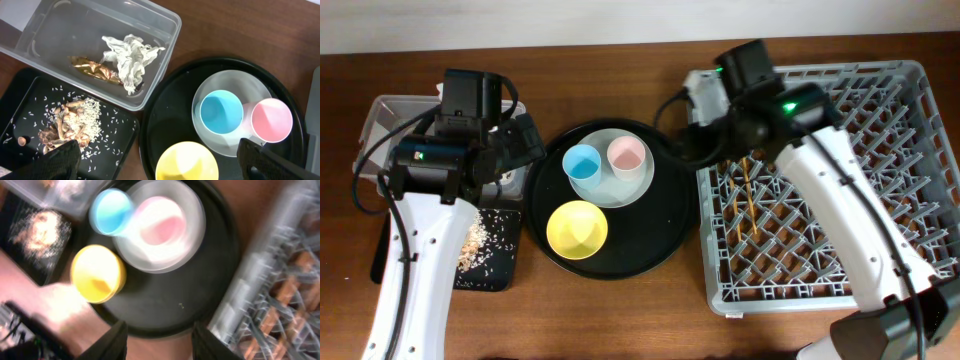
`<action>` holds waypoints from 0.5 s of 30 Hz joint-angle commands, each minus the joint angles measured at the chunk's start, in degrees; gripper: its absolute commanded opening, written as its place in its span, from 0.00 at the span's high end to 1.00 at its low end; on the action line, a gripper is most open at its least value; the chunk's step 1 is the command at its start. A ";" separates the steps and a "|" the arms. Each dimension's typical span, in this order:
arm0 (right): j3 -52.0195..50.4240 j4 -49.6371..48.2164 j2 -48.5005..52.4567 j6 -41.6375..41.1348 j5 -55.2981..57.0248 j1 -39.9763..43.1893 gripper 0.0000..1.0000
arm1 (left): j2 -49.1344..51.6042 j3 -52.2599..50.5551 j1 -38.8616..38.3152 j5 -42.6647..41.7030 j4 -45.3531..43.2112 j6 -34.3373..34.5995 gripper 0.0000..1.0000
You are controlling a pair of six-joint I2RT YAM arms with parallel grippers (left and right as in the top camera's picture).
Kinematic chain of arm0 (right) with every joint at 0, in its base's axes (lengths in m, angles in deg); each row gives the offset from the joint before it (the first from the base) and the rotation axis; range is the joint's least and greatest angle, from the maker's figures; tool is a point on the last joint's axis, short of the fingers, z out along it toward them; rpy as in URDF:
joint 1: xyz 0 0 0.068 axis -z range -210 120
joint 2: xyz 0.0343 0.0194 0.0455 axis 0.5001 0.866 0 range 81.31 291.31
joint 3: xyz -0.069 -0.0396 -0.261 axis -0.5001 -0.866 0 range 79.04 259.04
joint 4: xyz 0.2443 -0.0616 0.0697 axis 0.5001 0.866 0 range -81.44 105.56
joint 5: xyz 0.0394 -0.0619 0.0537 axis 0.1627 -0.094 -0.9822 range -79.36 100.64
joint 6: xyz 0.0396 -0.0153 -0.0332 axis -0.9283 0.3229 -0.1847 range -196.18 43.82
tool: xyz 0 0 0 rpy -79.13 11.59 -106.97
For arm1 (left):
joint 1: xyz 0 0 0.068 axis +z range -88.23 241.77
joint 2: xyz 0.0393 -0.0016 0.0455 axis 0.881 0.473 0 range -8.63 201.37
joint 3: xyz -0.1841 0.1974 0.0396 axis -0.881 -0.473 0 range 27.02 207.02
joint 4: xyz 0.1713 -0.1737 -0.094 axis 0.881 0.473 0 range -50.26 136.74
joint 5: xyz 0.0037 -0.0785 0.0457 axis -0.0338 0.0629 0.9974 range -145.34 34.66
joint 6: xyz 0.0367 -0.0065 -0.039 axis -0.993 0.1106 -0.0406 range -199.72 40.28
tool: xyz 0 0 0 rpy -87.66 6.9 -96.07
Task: Sort waste into correct bins and load items into the dishwasher rack
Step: 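Place the second chopstick upright in the dish rack, then grasp the pink cup on the white plate with the right gripper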
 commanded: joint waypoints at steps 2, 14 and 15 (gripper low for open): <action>-3.04 -12.37 3.50 9.66 -0.61 -6.86 0.58 | 0.09 0.26 0.09 0.22 0.07 -0.48 0.01; -3.23 -23.39 22.40 16.63 0.17 -10.51 0.67 | 0.09 0.26 0.09 0.22 0.09 -0.48 0.01; -3.23 -23.63 22.56 17.94 0.85 -11.08 0.67 | 0.09 0.26 0.09 0.22 0.09 -0.48 0.01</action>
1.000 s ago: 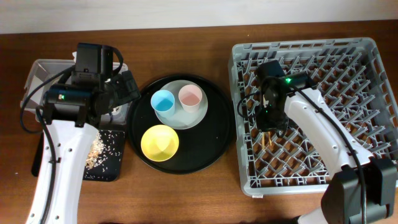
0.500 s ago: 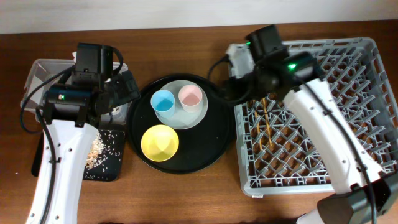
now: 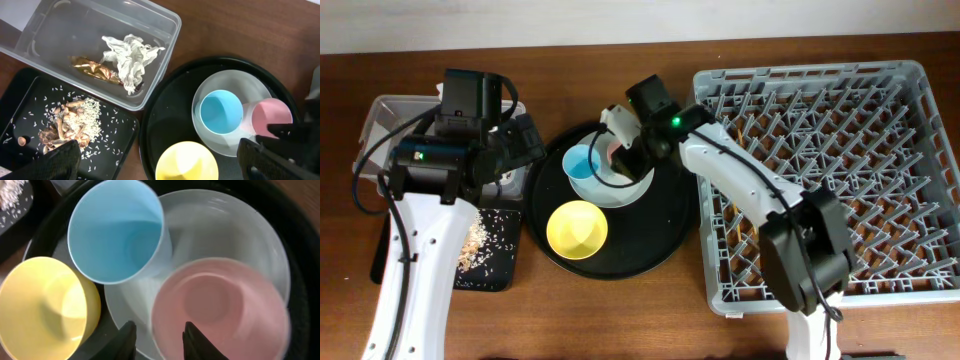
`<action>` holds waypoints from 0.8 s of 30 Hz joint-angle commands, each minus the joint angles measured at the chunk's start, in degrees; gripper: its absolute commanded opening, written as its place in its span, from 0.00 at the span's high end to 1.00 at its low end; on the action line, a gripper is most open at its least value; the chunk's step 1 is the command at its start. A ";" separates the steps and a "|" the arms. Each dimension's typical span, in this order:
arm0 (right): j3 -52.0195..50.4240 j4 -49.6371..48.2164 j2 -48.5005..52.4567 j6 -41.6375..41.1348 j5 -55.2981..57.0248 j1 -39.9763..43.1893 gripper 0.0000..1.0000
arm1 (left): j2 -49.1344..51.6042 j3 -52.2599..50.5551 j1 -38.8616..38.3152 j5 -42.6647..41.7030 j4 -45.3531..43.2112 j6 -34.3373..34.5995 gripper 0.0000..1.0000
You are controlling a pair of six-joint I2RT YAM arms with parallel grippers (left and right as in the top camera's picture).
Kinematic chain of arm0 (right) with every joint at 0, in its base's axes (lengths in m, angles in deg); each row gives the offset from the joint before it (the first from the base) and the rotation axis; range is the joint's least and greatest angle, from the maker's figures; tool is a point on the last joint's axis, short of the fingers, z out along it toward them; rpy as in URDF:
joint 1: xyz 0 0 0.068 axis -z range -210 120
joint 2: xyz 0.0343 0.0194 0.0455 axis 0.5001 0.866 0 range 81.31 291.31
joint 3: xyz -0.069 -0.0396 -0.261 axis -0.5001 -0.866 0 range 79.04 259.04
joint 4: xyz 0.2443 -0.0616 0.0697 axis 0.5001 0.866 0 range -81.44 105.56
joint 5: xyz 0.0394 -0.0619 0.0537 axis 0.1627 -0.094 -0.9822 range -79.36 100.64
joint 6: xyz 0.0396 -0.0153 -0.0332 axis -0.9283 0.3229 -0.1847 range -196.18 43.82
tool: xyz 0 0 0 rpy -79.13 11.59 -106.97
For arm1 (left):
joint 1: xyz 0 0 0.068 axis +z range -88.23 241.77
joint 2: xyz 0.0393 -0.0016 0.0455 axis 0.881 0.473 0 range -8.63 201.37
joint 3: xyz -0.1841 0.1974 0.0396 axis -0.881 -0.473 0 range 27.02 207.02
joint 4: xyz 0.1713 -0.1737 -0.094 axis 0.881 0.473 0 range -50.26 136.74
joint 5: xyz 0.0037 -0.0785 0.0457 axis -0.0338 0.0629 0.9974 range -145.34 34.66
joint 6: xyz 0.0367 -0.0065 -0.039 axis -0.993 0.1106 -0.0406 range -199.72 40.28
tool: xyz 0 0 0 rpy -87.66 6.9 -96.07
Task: Sort waste into correct bins and load items into the dishwasher rack
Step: 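Grasp the pink cup on the white plate with the right gripper, then carry the pink cup to the rack's back-left and set it down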
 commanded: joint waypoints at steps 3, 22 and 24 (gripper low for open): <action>-0.37 -0.28 0.61 3.34 5.20 -2.34 0.74 | 0.09 0.26 0.09 0.20 0.09 -0.48 0.01; 3.63 2.03 -3.61 -0.70 5.53 -0.50 0.96 | 0.09 0.26 0.09 0.20 0.07 -0.48 0.01; 6.73 4.46 -6.95 -1.90 0.92 1.57 0.96 | 0.09 0.26 0.09 0.20 0.07 -0.48 0.01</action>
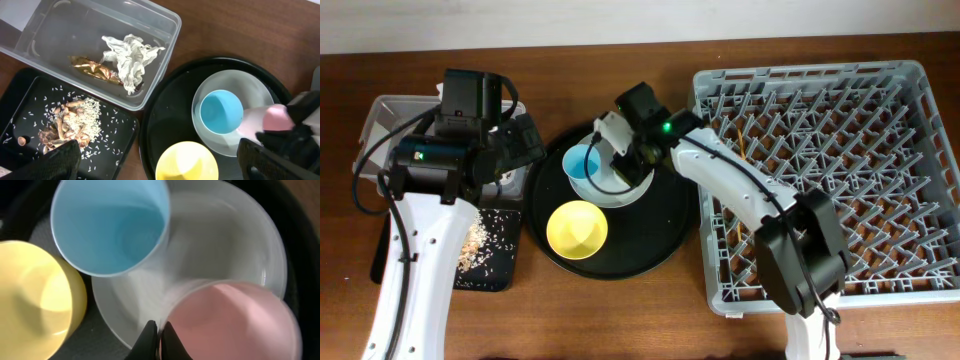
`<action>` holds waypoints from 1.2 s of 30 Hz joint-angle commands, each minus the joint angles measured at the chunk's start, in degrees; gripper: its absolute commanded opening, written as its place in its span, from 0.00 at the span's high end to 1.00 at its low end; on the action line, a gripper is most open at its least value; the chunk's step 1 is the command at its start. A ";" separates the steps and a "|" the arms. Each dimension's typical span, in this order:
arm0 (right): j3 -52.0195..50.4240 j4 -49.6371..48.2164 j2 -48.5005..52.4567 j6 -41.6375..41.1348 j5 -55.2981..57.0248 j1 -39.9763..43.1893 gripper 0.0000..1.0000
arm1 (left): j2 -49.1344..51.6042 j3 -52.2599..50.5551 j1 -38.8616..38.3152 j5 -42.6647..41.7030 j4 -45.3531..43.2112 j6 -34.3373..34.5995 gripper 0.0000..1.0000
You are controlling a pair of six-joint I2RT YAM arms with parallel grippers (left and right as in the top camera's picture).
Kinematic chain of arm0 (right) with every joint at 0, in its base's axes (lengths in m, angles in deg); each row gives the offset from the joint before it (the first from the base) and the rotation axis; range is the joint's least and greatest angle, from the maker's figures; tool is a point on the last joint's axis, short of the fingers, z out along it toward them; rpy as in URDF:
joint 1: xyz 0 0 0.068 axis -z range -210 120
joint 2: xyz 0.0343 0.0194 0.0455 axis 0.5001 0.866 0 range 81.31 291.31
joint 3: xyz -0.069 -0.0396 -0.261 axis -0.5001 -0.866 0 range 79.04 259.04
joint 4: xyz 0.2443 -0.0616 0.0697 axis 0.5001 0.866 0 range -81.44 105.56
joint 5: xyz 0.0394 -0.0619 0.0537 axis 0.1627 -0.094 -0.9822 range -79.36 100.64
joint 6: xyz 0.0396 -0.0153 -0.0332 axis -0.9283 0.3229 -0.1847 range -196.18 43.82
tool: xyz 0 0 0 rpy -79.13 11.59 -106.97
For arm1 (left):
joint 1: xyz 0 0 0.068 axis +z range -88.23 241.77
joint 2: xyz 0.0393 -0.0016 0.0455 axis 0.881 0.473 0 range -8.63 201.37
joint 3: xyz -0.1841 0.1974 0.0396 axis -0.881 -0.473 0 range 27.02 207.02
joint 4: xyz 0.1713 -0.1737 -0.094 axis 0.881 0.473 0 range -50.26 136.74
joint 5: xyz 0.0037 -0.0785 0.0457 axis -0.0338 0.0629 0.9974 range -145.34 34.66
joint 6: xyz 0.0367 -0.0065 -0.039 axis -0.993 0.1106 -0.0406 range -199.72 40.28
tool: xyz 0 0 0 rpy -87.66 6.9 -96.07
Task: Sort waste into correct bins and load items into the dishwasher rack
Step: 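Carry the pink cup to the rack's back-left and set it down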
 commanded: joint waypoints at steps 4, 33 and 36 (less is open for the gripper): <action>7.63 3.58 -13.27 -9.14 -22.91 12.50 0.96 | 0.09 0.26 0.09 0.22 0.09 -0.48 0.01; 6.80 11.69 12.87 3.39 -54.18 40.76 0.96 | 0.09 0.26 0.09 0.22 0.09 -0.48 0.01; 6.80 15.91 12.87 6.51 -51.25 42.73 0.96 | 0.09 0.26 0.09 0.22 0.09 -0.48 0.01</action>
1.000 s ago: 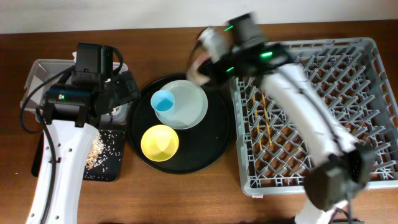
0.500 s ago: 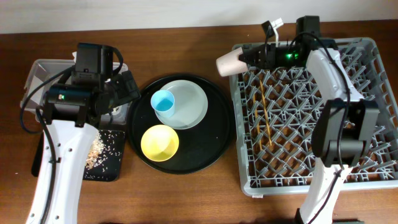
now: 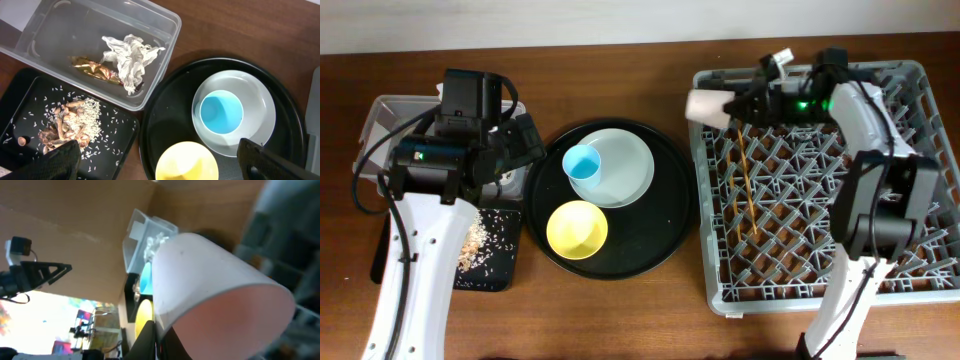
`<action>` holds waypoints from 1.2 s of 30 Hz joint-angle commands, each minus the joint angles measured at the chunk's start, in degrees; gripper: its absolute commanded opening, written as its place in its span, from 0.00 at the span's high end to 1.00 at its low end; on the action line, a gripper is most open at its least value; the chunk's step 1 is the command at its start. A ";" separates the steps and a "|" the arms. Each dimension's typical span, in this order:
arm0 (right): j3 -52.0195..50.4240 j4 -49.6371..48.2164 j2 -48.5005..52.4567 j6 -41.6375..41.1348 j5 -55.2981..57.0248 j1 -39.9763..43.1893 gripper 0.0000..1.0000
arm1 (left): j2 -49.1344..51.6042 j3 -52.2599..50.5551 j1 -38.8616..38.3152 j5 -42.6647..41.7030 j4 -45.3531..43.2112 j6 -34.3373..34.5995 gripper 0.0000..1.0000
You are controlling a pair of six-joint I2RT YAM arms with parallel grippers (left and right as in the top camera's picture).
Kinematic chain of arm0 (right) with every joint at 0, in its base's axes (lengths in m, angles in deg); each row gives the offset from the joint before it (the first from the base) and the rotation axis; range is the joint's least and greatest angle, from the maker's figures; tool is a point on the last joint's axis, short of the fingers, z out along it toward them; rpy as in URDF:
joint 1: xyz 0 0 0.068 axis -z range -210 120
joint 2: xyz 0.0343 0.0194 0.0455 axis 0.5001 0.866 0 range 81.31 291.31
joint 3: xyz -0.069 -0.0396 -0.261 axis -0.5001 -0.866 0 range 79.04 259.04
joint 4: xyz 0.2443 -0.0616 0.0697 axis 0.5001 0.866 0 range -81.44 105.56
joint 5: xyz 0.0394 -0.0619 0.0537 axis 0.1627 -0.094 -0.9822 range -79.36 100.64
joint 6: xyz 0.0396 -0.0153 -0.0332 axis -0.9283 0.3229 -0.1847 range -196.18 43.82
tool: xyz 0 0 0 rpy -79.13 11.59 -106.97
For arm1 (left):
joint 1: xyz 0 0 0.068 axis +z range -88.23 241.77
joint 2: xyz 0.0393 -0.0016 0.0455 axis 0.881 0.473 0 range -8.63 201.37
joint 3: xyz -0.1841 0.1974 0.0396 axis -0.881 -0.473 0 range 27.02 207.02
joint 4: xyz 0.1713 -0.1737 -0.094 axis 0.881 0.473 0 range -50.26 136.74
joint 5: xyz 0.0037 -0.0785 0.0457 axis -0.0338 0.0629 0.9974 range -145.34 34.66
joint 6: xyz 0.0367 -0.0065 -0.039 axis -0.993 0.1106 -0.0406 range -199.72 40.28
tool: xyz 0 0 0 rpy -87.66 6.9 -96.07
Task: Sort waste into correct bins and load items into the dishwasher rack
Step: 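Carry the pink cup to the rack's back-left and set it down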
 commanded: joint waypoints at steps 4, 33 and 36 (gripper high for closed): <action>-0.74 4.31 1.07 5.53 12.57 1.20 0.96 | 0.09 0.26 0.09 0.22 0.11 -0.48 0.01; -5.75 -0.98 1.36 9.11 9.53 -4.11 0.86 | 0.09 0.26 0.09 0.22 0.11 -0.48 0.01; -5.73 0.09 1.36 9.11 12.72 -3.93 0.85 | 0.09 0.26 0.09 0.22 0.11 -0.48 0.01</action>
